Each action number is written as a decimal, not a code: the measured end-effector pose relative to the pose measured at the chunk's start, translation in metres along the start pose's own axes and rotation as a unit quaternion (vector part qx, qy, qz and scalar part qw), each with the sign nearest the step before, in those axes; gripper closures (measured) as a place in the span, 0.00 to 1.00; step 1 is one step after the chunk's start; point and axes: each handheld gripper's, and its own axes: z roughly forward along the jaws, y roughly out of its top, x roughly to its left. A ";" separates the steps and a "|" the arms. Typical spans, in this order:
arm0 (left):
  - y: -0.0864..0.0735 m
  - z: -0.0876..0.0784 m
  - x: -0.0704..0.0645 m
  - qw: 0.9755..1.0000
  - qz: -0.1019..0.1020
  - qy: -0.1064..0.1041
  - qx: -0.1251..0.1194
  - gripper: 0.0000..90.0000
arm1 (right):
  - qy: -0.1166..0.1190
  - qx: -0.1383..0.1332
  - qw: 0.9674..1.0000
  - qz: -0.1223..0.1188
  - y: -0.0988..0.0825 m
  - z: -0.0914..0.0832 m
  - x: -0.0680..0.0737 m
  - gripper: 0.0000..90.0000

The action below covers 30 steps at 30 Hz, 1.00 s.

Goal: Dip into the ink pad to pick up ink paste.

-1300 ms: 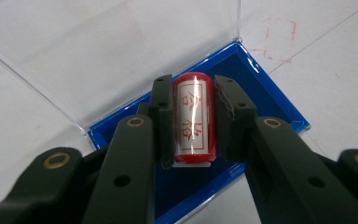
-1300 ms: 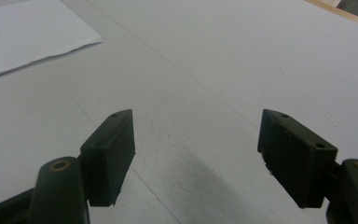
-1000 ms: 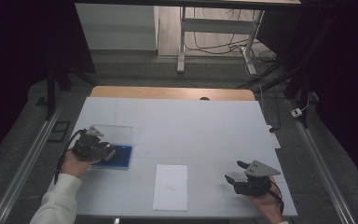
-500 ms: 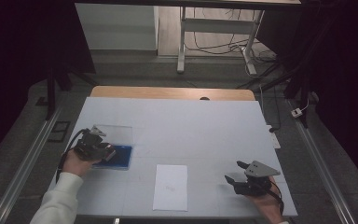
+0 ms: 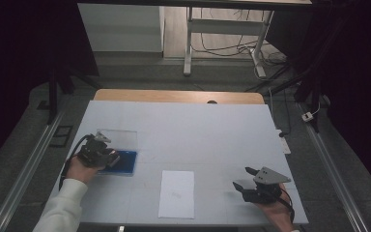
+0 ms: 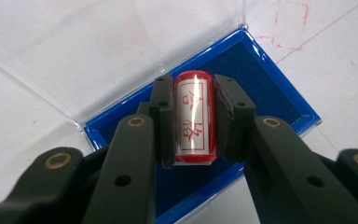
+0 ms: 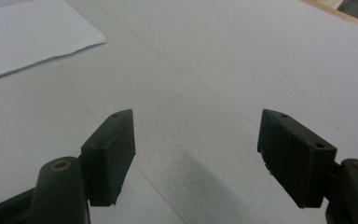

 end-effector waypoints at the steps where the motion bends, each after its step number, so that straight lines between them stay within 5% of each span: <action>1: 0.000 0.000 0.000 1.000 0.001 0.001 0.000 0.79 | 0.000 0.000 1.000 0.000 0.000 0.000 0.000 0.30; 30: -0.003 0.001 -0.003 1.000 0.007 0.009 -0.013 0.79 | 0.001 0.003 1.000 -0.001 0.000 0.003 0.001 0.30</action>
